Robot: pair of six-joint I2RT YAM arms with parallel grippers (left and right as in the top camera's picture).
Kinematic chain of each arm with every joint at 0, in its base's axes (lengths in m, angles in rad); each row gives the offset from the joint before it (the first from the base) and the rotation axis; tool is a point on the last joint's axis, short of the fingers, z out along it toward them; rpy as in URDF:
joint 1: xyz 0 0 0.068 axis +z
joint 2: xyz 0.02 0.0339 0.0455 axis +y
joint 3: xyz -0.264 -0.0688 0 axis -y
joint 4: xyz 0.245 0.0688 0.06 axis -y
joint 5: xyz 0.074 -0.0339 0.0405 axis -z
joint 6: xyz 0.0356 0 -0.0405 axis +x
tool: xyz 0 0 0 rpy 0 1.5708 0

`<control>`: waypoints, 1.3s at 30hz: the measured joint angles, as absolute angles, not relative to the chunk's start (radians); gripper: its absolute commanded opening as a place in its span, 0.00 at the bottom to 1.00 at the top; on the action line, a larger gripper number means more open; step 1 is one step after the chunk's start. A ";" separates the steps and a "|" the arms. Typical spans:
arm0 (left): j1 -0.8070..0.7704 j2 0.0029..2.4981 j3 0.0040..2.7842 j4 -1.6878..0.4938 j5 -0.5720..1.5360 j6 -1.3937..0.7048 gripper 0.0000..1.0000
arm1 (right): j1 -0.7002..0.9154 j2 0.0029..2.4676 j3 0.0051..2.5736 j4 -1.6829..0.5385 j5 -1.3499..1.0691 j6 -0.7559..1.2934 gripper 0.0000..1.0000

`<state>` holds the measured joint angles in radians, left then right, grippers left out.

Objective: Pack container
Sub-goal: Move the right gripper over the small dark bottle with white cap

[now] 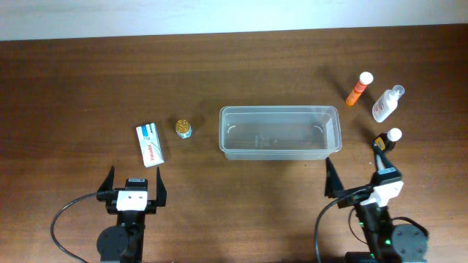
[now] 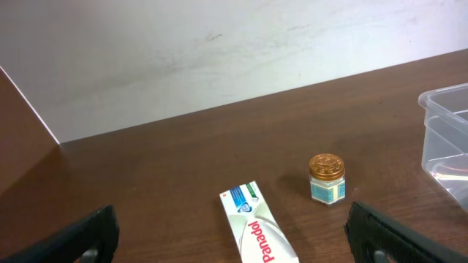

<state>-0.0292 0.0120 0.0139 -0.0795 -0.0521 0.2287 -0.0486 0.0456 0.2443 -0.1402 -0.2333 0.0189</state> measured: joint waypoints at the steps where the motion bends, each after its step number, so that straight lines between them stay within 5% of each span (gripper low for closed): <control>1: -0.029 0.012 0.014 -0.080 -0.052 0.229 0.99 | -0.049 0.068 0.296 -0.184 -0.219 0.011 0.98; 22: -0.029 0.012 0.014 -0.080 -0.052 0.229 0.99 | -0.125 0.988 1.354 -1.019 0.002 -0.116 0.98; 39: -0.029 0.012 0.014 -0.080 -0.052 0.229 0.99 | -0.268 1.149 1.420 -1.109 0.032 -0.113 0.98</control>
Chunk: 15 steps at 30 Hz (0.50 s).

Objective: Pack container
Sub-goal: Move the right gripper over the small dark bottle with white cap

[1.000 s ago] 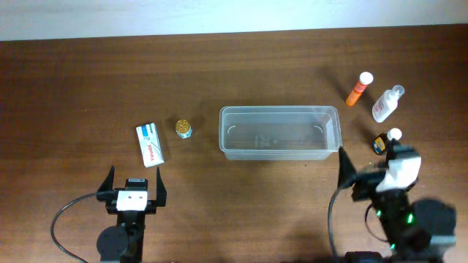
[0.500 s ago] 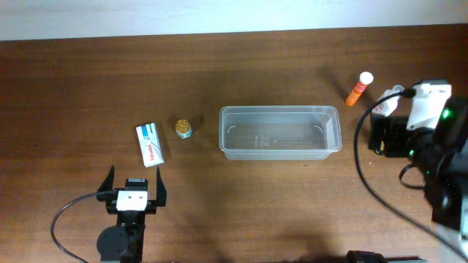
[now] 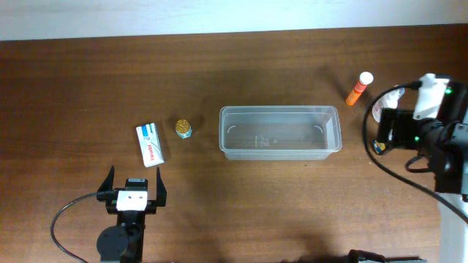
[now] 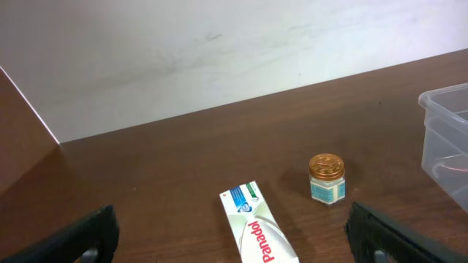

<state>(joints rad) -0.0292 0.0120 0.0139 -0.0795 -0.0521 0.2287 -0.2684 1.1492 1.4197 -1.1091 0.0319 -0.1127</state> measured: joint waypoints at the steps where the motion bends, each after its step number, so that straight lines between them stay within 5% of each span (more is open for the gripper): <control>1: -0.029 0.012 0.014 -0.080 -0.052 0.229 0.99 | -0.286 1.149 1.420 -1.111 0.035 -0.113 0.98; 15: -0.029 0.012 0.014 -0.080 -0.052 0.229 0.99 | -0.531 1.296 1.424 -1.093 0.000 -0.165 0.98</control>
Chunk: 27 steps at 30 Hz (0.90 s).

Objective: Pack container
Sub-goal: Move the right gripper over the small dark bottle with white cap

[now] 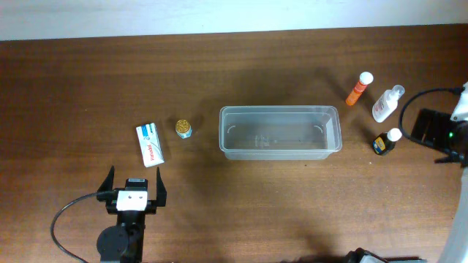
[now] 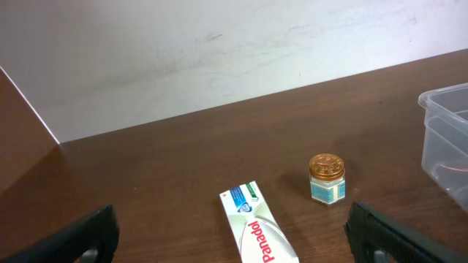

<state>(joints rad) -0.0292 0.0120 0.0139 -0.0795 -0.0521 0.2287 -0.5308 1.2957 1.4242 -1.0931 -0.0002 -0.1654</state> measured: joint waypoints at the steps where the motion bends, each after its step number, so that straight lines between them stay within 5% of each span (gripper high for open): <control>1: -0.029 0.012 0.014 -0.080 -0.052 0.229 0.99 | -0.532 1.308 1.424 -1.085 -0.001 -0.166 0.98; 27: -0.029 0.012 0.014 -0.080 -0.052 0.229 0.99 | -0.532 1.701 1.428 -1.052 -0.229 -0.633 0.98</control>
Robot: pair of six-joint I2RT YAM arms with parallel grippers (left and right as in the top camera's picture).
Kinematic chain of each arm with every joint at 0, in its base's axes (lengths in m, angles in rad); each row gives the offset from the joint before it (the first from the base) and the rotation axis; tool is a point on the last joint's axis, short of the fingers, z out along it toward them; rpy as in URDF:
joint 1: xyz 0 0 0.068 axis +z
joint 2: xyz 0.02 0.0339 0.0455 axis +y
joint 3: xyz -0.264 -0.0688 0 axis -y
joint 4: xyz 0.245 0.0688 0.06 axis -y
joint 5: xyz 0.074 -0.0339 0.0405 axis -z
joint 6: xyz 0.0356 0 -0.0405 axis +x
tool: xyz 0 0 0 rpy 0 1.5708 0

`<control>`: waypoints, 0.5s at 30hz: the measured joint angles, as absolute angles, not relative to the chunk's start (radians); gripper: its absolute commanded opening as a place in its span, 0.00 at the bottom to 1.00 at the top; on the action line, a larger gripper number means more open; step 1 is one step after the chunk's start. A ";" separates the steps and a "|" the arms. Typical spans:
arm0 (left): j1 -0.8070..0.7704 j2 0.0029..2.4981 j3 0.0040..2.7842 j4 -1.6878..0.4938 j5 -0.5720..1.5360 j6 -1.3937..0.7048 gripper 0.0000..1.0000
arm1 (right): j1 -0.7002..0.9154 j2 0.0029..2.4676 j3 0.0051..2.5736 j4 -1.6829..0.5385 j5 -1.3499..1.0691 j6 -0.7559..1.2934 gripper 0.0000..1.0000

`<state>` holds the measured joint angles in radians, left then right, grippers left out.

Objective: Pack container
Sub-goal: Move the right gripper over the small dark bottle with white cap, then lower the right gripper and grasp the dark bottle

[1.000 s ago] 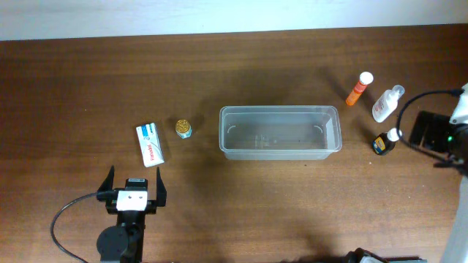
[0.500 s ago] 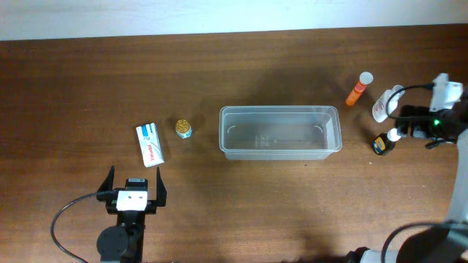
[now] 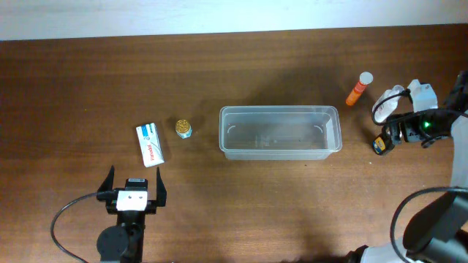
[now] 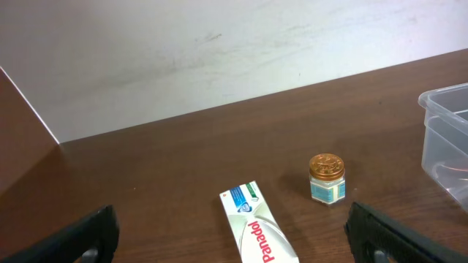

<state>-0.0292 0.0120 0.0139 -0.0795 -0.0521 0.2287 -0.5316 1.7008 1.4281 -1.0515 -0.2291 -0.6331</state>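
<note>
The clear plastic container stands mid-table with nothing showing inside; its corner appears in the left wrist view. To its left are a white Panadol box and a small gold-lidded jar. An orange tube, a white spray bottle and a small dark bottle are on the right. My left gripper rests open near the front edge, short of the box. My right gripper hangs over the dark bottle's cap, its fingers unclear.
A pale wall rises behind the brown wooden table. The right arm's cable loops over the front right of the table. The left arm's base and cable sit at the front left.
My right arm has moved from the far right edge inward, so its gripper is now over the dark bottle and beside the spray bottle. The left arm and all objects have stayed put.
My right arm first rested at the front right, just in front of the dark bottle. It was then up over the bottles at the right, then out at the far right edge, and is now over the dark bottle. The left gripper stayed open and still throughout.
</note>
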 measured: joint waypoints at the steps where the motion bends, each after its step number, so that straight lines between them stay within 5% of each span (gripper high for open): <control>1: -0.029 0.012 0.014 -0.080 -0.052 0.229 0.99 | -0.532 1.711 1.428 -1.052 -0.228 -0.636 0.96; 15: -0.029 0.012 0.014 -0.080 -0.052 0.229 0.99 | -0.532 1.798 1.428 -1.070 -0.223 -0.641 0.94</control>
